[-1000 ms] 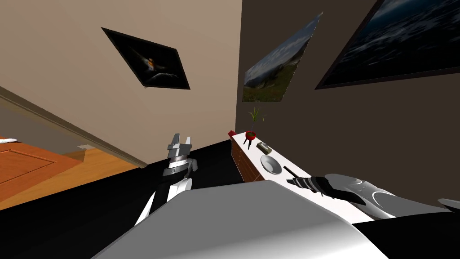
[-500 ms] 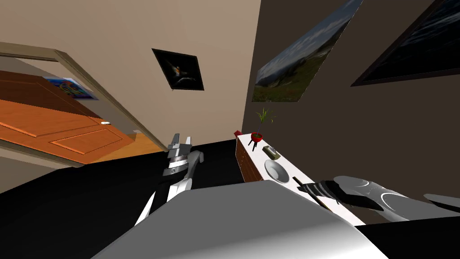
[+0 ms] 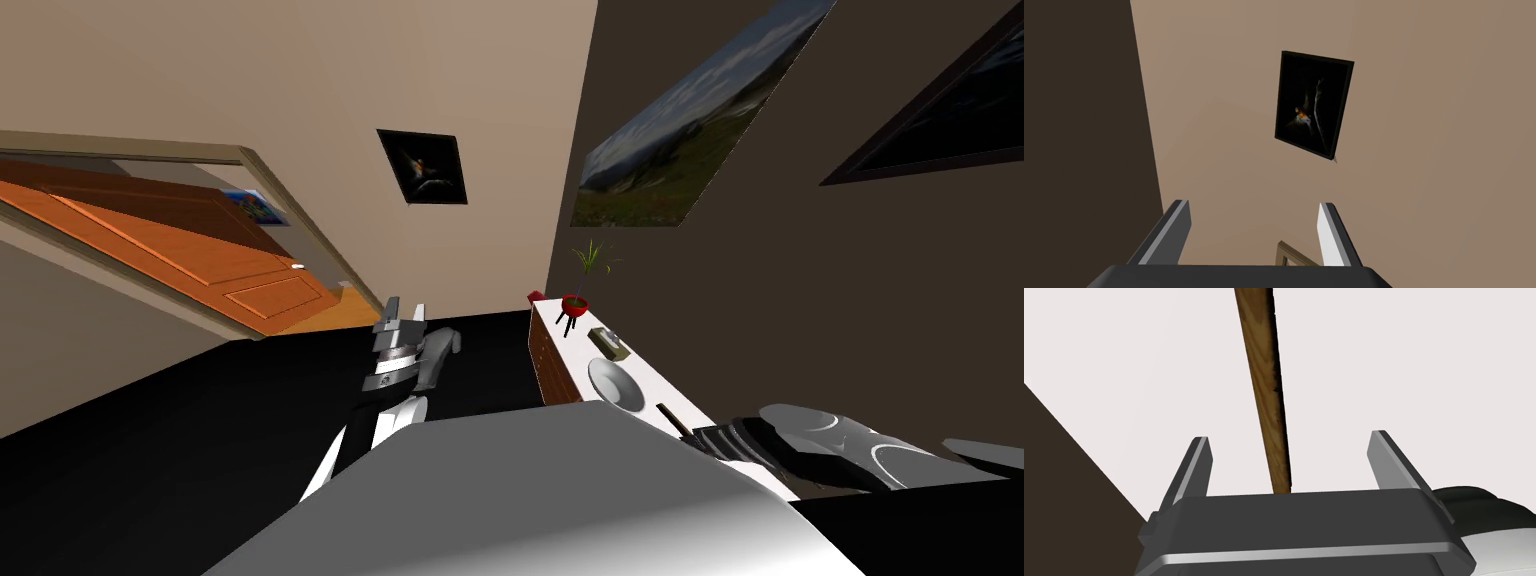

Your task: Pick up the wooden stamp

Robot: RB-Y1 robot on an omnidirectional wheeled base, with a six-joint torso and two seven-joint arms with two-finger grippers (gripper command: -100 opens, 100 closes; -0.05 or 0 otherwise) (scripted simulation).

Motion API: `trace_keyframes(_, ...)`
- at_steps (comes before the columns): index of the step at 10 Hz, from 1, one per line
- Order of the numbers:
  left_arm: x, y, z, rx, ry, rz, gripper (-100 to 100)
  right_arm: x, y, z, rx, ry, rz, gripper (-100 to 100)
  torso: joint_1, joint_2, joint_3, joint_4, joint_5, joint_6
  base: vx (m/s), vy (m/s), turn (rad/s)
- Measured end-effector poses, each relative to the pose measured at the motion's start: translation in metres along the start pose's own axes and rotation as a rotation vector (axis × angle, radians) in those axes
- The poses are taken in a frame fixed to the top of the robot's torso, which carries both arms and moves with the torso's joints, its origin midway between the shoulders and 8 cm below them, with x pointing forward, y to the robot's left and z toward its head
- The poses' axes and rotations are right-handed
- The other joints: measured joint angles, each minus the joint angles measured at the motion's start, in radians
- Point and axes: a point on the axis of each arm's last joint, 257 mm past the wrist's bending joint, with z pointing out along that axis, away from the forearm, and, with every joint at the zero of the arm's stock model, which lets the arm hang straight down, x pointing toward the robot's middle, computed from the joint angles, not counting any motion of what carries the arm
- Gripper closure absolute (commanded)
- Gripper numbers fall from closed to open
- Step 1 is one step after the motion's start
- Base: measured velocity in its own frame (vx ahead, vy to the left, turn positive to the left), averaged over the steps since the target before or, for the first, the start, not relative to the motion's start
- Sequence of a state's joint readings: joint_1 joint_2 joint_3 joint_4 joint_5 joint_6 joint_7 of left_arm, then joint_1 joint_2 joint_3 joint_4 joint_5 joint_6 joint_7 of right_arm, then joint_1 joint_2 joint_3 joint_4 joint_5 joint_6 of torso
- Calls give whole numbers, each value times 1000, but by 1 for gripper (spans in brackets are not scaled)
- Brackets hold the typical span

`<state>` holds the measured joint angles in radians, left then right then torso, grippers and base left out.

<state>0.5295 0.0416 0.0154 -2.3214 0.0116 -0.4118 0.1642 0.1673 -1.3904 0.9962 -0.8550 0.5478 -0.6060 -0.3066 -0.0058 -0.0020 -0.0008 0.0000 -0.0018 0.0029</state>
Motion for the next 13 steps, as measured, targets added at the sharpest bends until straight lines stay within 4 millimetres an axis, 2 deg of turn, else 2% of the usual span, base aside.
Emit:
trace_keyframes(2, 0, 0, 0, 0, 0, 0, 0, 21, 5, 10, -10, 44, -7, -100, -3, 2, 1, 0, -1, 0, -68, -73, 174)
trace_keyframes(3, 0, 0, 0, 0, 0, 0, 0, 22, 6, 11, -12, 47, -9, 0, -1, 1, 0, 0, 0, 1, -7, -9, -11)
trace_keyframes(4, 0, 0, 0, 0, 0, 0, 0, 22, 5, 11, -11, 46, -8, -100, 1, -1, -1, 0, 0, 1, 72, -29, -136)
trace_keyframes(6, 0, 0, 0, 0, 0, 0, 0, 27, 14, 14, -16, 44, -35, -100, 1, -9, -5, -2, 0, 1, 109, -24, -162)
trace_keyframes(13, 0, 0, 0, 0, 0, 0, 0, 40, 31, 26, -15, 39, -103, -100, 3, -3, -2, -1, 1, 0, 25, 20, -64)
